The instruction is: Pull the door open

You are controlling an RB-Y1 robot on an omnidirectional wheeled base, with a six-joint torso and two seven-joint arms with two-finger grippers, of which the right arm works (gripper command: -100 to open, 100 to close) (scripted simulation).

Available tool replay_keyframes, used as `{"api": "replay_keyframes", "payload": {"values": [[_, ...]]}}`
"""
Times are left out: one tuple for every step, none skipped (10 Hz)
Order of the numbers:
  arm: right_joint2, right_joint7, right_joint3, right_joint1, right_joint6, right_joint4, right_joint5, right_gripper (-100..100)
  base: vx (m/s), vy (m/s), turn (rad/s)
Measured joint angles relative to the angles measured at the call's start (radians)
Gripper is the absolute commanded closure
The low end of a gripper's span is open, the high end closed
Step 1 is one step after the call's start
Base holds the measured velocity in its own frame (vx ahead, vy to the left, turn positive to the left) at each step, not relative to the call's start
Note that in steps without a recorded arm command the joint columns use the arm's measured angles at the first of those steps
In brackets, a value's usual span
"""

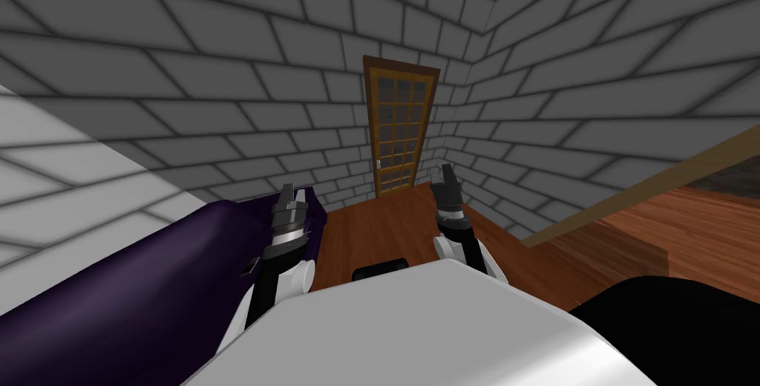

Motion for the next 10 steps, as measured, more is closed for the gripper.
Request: {"api": "replay_keyframes", "payload": {"values": [[-0.005, -0.013, 0.006, 0.000, -0.003, 0.013, -0.012, -100, 0.126, -0.016, 0.096], [-0.012, -0.033, 0.008, -0.008, -0.006, 0.033, -0.027, -100, 0.143, -0.016, 0.052], [-0.015, -0.049, 0.015, -0.010, -0.011, 0.050, -0.038, -100, 0.133, -0.019, 0.080], [-0.019, -0.065, 0.021, -0.015, -0.015, 0.067, -0.051, -100, 0.131, -0.017, 0.081], [-0.026, -0.086, 0.025, -0.014, -0.021, 0.083, -0.068, -100, 0.121, -0.007, 0.055], [-0.030, -0.103, 0.029, -0.020, -0.024, 0.100, -0.080, -100, 0.105, -0.005, 0.068], [-0.033, -0.119, 0.036, -0.025, -0.028, 0.119, -0.092, -100, 0.103, -0.015, 0.071], [-0.037, -0.135, 0.042, -0.026, -0.036, 0.139, -0.104, -100, 0.121, -0.016, 0.102], [-0.042, -0.156, 0.049, -0.028, -0.043, 0.159, -0.120, -100, 0.118, -0.014, 0.090], [-0.045, -0.174, 0.056, -0.036, -0.044, 0.177, -0.133, -100, 0.100, -0.001, 0.068]]}}
